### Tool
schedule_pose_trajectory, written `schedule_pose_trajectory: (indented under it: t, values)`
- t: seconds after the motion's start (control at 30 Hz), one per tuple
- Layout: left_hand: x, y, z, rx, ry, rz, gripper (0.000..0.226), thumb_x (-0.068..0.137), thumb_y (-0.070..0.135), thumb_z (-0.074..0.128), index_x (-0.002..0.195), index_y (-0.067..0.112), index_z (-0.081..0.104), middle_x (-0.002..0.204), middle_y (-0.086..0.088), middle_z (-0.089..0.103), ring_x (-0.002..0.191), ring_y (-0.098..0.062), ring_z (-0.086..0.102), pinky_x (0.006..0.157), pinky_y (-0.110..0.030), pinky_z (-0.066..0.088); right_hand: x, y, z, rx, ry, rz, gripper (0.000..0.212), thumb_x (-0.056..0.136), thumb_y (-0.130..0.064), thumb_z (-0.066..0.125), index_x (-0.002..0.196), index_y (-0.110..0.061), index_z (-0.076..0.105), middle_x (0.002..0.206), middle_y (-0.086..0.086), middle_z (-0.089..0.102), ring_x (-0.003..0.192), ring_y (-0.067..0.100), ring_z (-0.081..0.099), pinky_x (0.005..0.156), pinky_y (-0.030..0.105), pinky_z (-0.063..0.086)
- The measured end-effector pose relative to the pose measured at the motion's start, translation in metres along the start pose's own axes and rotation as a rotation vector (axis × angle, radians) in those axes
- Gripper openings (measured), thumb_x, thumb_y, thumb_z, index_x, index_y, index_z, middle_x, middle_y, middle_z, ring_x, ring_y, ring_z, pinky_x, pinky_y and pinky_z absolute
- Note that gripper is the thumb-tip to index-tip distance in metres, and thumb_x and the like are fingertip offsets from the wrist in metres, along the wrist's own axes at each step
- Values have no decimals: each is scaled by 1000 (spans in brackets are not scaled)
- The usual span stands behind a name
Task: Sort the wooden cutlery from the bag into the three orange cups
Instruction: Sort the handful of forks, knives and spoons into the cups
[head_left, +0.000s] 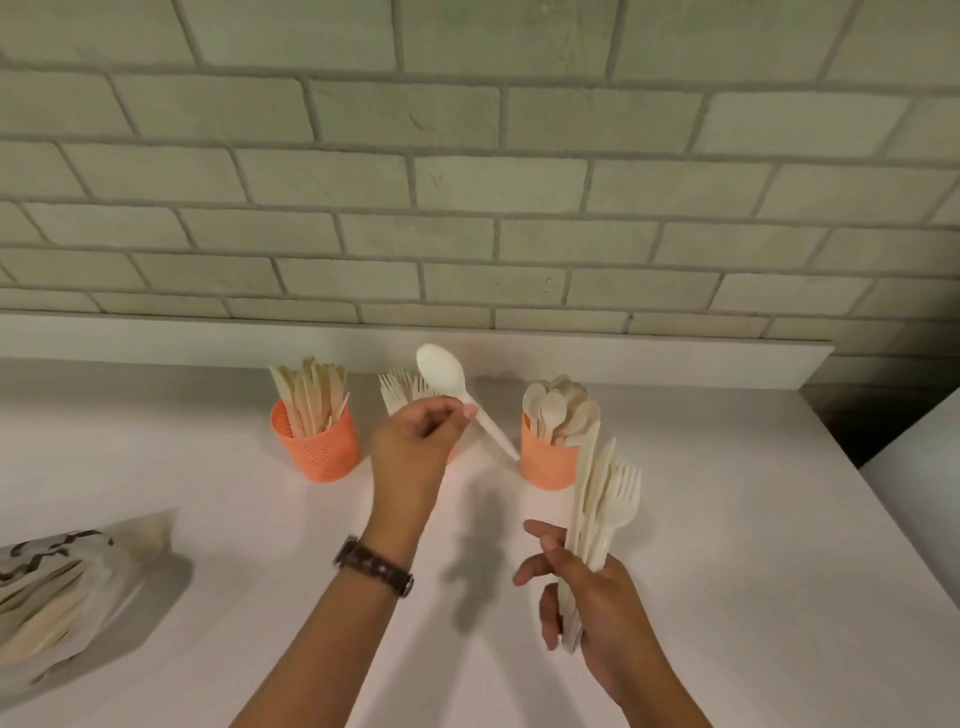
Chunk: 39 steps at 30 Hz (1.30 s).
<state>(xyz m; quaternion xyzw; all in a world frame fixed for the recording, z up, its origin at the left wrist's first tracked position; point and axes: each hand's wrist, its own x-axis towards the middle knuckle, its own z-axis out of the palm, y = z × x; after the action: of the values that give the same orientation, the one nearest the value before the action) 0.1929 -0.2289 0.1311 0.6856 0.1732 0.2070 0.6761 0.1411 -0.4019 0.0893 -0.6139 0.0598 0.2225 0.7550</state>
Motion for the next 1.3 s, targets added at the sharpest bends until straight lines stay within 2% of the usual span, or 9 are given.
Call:
schedule_pose_trajectory:
  t: [0.13, 0.27, 0.4, 0.57, 0.67, 0.77, 0.93, 1.03, 1.3]
  values:
    - [23, -9, 42, 133, 33, 130, 8, 76, 17, 75, 81, 11, 73, 70, 6, 68, 61, -2, 59, 64, -11, 46, 1, -1, -10, 26, 107, 30, 16, 93, -14, 54, 100, -12, 68, 51, 7, 49, 31, 15, 27, 39, 18, 22]
    - [33, -38, 78, 309, -99, 126, 11, 79, 17, 72, 86, 9, 75, 83, -3, 73, 75, -16, 65, 69, -23, 50, 3, -6, -17, 17, 163, 16, 7, 89, -10, 60, 92, -7, 66, 44, -1, 34, 31, 14, 26, 39, 17, 20]
    - [29, -68, 82, 566, -198, 128, 22, 81, 23, 70, 101, 16, 73, 96, -3, 67, 79, -10, 55, 61, -10, 32, 2, -9, -21, -40, 198, 11, 11, 84, -14, 67, 93, -10, 63, 45, 0, 38, 32, 14, 31, 38, 18, 24]
    - [-5, -51, 61, 356, -219, 34, 9, 81, 24, 70, 89, 29, 69, 86, 6, 65, 66, -2, 54, 62, -4, 39, 2, -10, -20, -52, 168, 12, 11, 87, -15, 64, 97, -15, 65, 48, -4, 41, 34, 12, 32, 37, 17, 25]
    - [-38, -29, 43, 176, -359, -141, 8, 82, 23, 68, 86, 20, 75, 85, 9, 74, 72, 1, 63, 62, -6, 43, 0, -10, -13, -45, 116, 21, 13, 86, -13, 64, 99, -15, 65, 48, -2, 41, 35, 12, 31, 38, 17, 24]
    - [-62, -20, 24, 128, -466, -254, 15, 79, 24, 71, 92, 20, 75, 87, 3, 75, 73, -9, 69, 62, -13, 49, 1, -8, -3, -112, 78, 14, 9, 80, -5, 70, 81, -5, 61, 46, -1, 40, 35, 12, 31, 37, 19, 25]
    - [-74, -25, -3, 202, -402, -229, 13, 73, 19, 77, 78, 31, 77, 88, -10, 68, 63, -17, 54, 62, -22, 47, -3, -5, 16, -219, -41, 6, 10, 76, 3, 69, 84, -3, 68, 54, 5, 48, 38, 14, 35, 38, 21, 27]
    - [-78, -23, -22, 147, -384, -277, 11, 73, 13, 76, 72, 24, 78, 78, -9, 66, 59, -14, 58, 59, -21, 47, -4, 0, 26, -242, -131, 11, 23, 66, -10, 73, 88, -1, 69, 55, 5, 54, 38, 14, 39, 40, 23, 31]
    - [-78, -10, -72, 52, -324, -310, 14, 84, 7, 63, 88, 6, 76, 66, -22, 65, 52, -19, 53, 69, -27, 55, -1, 4, 57, -145, -337, 3, 11, 81, -4, 67, 91, -3, 72, 69, 14, 65, 42, 15, 40, 42, 24, 36]
